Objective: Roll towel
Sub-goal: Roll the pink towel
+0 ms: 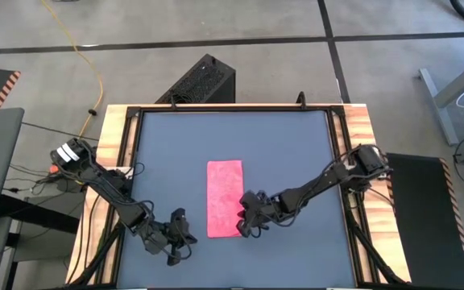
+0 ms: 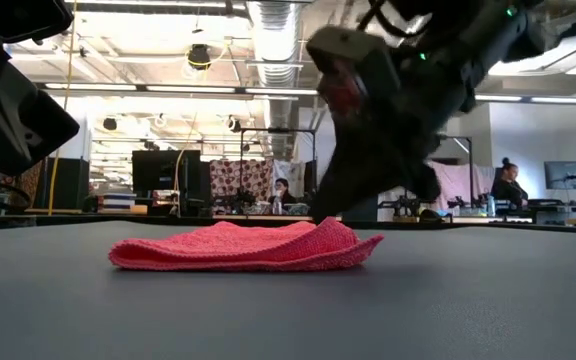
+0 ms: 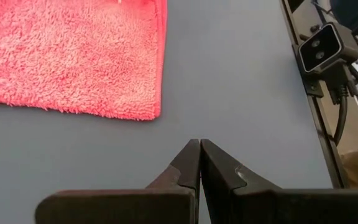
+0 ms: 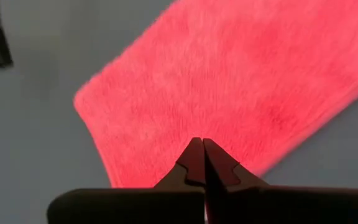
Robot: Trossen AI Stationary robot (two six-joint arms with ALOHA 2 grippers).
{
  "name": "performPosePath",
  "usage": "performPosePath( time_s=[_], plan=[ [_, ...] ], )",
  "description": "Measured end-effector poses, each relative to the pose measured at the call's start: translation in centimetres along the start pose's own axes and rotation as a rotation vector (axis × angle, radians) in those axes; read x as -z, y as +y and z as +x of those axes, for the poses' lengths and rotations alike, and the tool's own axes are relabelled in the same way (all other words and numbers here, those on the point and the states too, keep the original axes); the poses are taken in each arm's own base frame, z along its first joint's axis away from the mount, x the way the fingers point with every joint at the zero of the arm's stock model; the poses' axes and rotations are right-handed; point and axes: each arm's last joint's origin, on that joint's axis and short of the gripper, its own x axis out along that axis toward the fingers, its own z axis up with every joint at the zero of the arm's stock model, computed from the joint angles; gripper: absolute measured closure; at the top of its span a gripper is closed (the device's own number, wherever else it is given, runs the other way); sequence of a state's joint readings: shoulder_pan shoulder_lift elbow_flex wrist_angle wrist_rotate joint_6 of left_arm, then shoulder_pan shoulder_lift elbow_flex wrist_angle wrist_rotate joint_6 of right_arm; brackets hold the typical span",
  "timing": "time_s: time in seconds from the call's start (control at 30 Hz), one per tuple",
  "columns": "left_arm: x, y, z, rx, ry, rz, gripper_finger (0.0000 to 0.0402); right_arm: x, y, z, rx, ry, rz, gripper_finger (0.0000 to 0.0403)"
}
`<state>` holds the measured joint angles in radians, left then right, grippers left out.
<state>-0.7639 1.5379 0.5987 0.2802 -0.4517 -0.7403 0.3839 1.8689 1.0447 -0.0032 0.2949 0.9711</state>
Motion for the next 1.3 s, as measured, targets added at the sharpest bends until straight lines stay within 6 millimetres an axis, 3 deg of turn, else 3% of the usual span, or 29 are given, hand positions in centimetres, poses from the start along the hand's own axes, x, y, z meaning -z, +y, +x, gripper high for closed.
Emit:
performPosePath(
  time_s=[1.0,1.3],
  plan=[
    [0.0,0.0,0.0,-0.001,0.001,-0.032,0.0401,4.5,2.1,-0.9,-0.029,0.069,0.047,0.0391],
    [0.0,0.0,0.0,-0.001,0.000,-0.030,0.0402,4.4,1.9,-0.6,-0.008,0.041,0.057,0.0368]
  ],
)
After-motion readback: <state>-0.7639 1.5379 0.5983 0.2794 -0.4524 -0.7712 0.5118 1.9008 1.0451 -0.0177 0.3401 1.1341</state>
